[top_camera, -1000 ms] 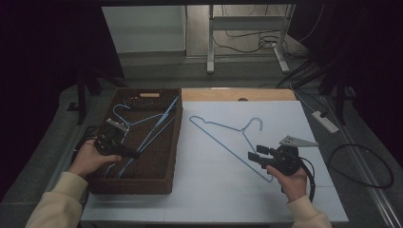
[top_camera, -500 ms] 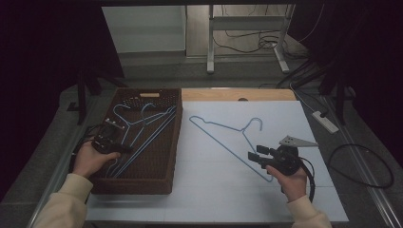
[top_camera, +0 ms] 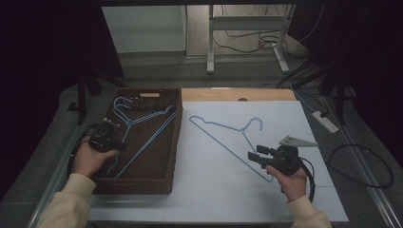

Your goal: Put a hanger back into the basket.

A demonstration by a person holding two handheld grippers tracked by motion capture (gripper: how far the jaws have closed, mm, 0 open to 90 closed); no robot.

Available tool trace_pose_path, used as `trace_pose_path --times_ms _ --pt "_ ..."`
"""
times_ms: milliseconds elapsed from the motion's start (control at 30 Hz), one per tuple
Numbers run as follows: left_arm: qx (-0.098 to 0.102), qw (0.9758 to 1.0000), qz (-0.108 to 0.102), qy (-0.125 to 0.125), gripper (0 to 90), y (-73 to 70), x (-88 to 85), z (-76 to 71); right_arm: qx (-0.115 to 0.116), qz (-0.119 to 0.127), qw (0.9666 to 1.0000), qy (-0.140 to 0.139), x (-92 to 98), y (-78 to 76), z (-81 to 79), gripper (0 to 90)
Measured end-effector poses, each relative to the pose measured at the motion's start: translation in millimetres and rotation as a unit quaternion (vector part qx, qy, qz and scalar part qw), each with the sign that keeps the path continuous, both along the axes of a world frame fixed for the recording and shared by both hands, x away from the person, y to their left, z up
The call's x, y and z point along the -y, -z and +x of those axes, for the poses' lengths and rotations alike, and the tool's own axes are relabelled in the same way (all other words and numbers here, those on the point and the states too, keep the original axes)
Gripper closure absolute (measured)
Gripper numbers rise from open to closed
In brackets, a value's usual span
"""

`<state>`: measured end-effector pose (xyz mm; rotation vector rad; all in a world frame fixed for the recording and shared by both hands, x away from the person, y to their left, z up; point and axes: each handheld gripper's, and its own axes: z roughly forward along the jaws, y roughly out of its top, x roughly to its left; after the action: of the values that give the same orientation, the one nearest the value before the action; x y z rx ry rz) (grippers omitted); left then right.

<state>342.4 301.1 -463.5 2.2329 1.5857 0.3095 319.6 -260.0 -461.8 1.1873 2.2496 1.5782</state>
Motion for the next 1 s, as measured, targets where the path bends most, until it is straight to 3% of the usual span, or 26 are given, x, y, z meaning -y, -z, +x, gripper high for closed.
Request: trace_pose_path --times_ms 33,100,133,167,233,333,367,400,433,467,500,533,633,700,733,767,800,833,900,1000 --pt "0.026 0.9997 0.001 -0.003 55.2 -4.0 0.9 -2.8 0.000 0.000 1.0000 0.000 0.2 -0.1 0.0 43.7" --pt "0.036 0.9993 0.003 -0.005 45.6 -6.9 1.8 -4.5 0.000 0.001 1.0000 0.001 0.4 -0.2 0.1 43.7" --pt "0.046 0.9989 0.003 -0.004 45.6 -10.0 2.9 -6.3 0.000 0.001 1.0000 0.001 0.4 -0.2 0.1 43.7" --pt "0.066 0.9978 -0.009 0.006 40.1 -17.1 4.9 -10.6 0.000 0.001 1.0000 0.002 0.6 -0.1 0.3 43.4" --pt "0.076 0.9969 -0.016 0.009 38.1 -21.0 6.3 -13.4 0.000 0.001 1.0000 0.002 0.6 -0.1 0.3 43.5" --pt "0.101 0.9934 -0.045 0.032 34.4 -32.5 11.5 -22.7 0.001 0.000 1.0000 0.002 0.5 -0.5 -0.1 43.4" --pt "0.118 0.9898 -0.064 0.048 33.6 -39.0 16.2 -29.3 0.002 -0.001 1.0000 0.002 0.7 -0.6 0.0 43.1" --pt "0.123 0.9883 -0.070 0.056 33.3 -41.4 19.0 -32.4 0.003 -0.002 1.0000 0.002 1.0 -0.5 0.2 43.1" --pt "0.123 0.9883 -0.070 0.056 32.7 -41.4 19.0 -32.4 0.003 -0.003 1.0000 0.003 1.3 -0.4 0.4 42.8" --pt "0.138 0.9847 -0.081 0.069 32.5 -45.1 25.2 -38.5 0.004 -0.005 1.0000 0.003 1.6 -0.5 0.5 42.7" --pt "0.138 0.9847 -0.081 0.069 32.1 -45.1 25.2 -38.5 0.004 -0.005 1.0000 0.003 1.6 -0.5 0.5 42.7" --pt "0.142 0.9831 -0.087 0.075 32.1 -46.3 28.2 -41.4 0.005 -0.007 1.0000 0.003 2.0 -0.7 0.4 42.5" --pt "0.162 0.9776 -0.099 0.092 31.9 -49.2 37.6 -50.5 0.008 -0.015 0.9998 0.006 4.4 -1.6 0.2 41.9" --pt "0.177 0.9726 -0.109 0.104 31.8 -51.3 44.7 -59.3 0.010 -0.022 0.9997 0.008 6.7 -1.2 0.3 41.6" --pt "0.179 0.9718 -0.109 0.107 31.7 -51.8 46.0 -61.1 0.010 -0.026 0.9996 0.009 7.9 -0.9 0.0 41.3" --pt "0.188 0.9695 -0.112 0.111 31.6 -52.4 49.7 -66.1 0.011 -0.029 0.9995 0.009 8.5 -0.6 -0.2 41.1" --pt "0.193 0.9680 -0.114 0.114 31.6 -52.7 51.7 -68.9 0.012 -0.035 0.9992 0.010 10.0 0.0 -0.7 40.8" --pt "0.193 0.9680 -0.114 0.114 31.5 -52.7 51.7 -68.9 0.013 -0.040 0.9991 0.011 10.9 0.4 -1.2 40.5" --pt "0.211 0.9620 -0.118 0.127 31.5 -54.1 62.0 -82.2 0.013 -0.051 0.9985 0.015 14.4 2.2 -1.9 40.3" --pt "0.219 0.9578 -0.128 0.136 31.4 -54.6 69.8 -90.3 0.013 -0.063 0.9978 0.020 17.4 4.2 -1.6 39.7"
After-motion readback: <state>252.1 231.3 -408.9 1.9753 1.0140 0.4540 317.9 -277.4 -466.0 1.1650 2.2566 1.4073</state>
